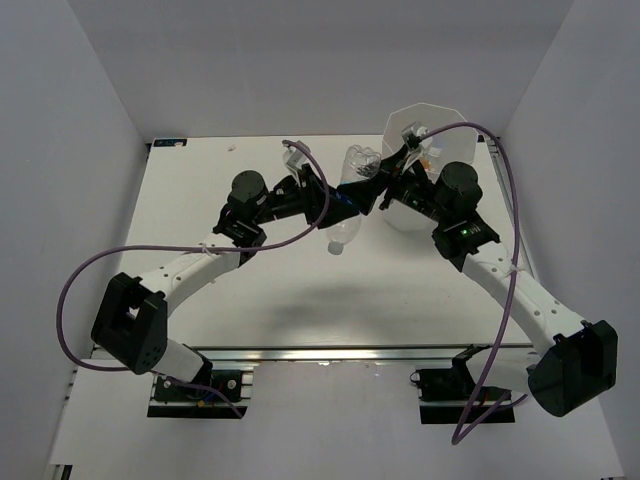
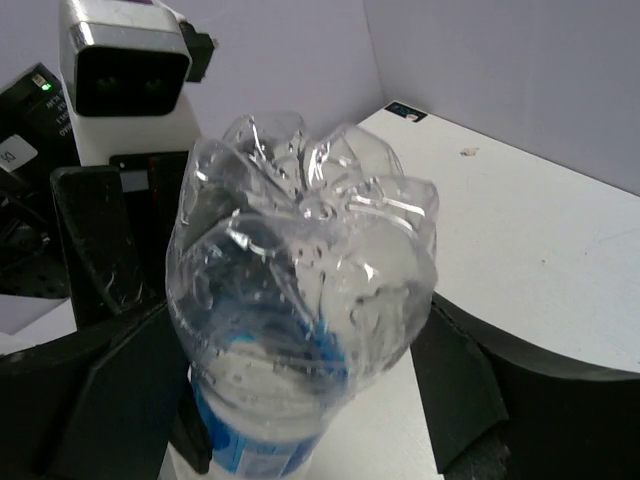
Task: Put the plastic bottles in the bin
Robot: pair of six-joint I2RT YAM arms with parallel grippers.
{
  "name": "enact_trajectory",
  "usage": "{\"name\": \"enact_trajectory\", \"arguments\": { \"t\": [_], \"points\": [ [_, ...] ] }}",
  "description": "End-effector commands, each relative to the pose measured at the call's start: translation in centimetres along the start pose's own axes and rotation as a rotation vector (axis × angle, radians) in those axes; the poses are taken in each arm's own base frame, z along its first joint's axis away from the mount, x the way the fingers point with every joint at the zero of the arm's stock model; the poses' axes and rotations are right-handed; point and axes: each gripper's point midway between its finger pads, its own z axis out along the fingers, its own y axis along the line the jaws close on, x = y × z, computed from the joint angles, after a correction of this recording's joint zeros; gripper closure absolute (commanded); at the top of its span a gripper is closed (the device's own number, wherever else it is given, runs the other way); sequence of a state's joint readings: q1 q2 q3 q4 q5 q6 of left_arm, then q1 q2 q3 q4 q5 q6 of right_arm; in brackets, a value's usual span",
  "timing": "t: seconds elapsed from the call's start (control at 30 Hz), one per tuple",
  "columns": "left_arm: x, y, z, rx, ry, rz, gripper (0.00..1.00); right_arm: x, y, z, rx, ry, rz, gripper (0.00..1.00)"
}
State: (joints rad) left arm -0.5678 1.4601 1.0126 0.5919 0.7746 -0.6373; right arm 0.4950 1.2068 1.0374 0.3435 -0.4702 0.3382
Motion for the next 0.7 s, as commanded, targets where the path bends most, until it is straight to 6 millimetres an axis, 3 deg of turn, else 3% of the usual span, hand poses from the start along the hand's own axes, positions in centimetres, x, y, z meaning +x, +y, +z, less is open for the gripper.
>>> {"name": "enact_trajectory", "arguments": {
  "t": [0.0, 0.03, 0.07, 0.1, 0.13, 0.27, 0.33, 0.37, 0.4, 0.43, 0.5, 0.53, 0.63, 0.67],
  "points": [
    [-1.0, -2.9, 0.1, 0.076, -0.027, 0.019, 0.58, -2.2, 0.6, -0.1, -0.006, -0.106, -0.005, 0.16],
    [-0.9, -2.8, 0.1, 0.069, -0.021, 0.011, 0.54, -2.4, 0.7, -0.2, -0.007, -0.115, -0.010, 0.31],
    [-0.9, -2.6, 0.1, 0.058, -0.022, 0.010, 0.43, -2.4, 0.7, -0.3, -0.003, -0.116, -0.010, 0.38],
    [-0.9, -2.4, 0.1, 0.047, -0.020, 0.010, 0.27, -2.6, 0.3, -0.4, 0.019, -0.122, -0.010, 0.47],
    [-0.5, -1.9, 0.1, 0.020, 0.002, 0.010, 0.02, -3.0, 0.3, -0.6, 0.034, -0.132, -0.017, 0.51],
    [-1.4, 0.0, -0.4, -0.138, 0.005, 0.051, 0.02, -3.4, -1.4, -1.4, 0.148, -0.122, -0.051, 0.58],
    [-1.3, 1.6, -1.4, -0.260, 0.025, 0.061, 0.02, -5.3, -2.8, -1.9, 0.251, -0.142, -0.097, 0.58],
    [-3.1, 1.7, -1.5, -0.305, -0.028, 0.085, 0.02, -5.8, -3.5, -2.2, 0.298, -0.139, -0.111, 0.58],
    [-3.9, 3.7, -2.9, -0.464, -0.057, 0.096, 0.02, -6.1, -4.9, -2.9, 0.374, -0.129, -0.117, 0.58],
    [-3.6, 5.0, -4.2, -0.566, -0.039, 0.091, 0.02, -8.1, -5.3, -3.2, 0.404, -0.154, -0.149, 0.59],
    [-6.2, 6.6, -6.6, -0.760, -0.113, 0.116, 0.02, -9.8, -7.4, -4.2, 0.490, -0.166, -0.175, 0.60],
    [-6.4, 7.5, -7.8, -0.838, -0.115, 0.113, 0.02, -12.5, -7.2, -4.6, 0.503, -0.210, -0.211, 0.60],
    [-7.7, 9.1, -10.7, -0.996, -0.175, 0.099, 0.02, -15.5, -10.2, -5.5, 0.592, -0.209, -0.297, 0.59],
    [-7.7, 9.6, -11.2, -1.018, -0.178, 0.090, 0.02, -18.5, -9.8, -6.0, 0.603, -0.257, -0.332, 0.59]
  ]
}}
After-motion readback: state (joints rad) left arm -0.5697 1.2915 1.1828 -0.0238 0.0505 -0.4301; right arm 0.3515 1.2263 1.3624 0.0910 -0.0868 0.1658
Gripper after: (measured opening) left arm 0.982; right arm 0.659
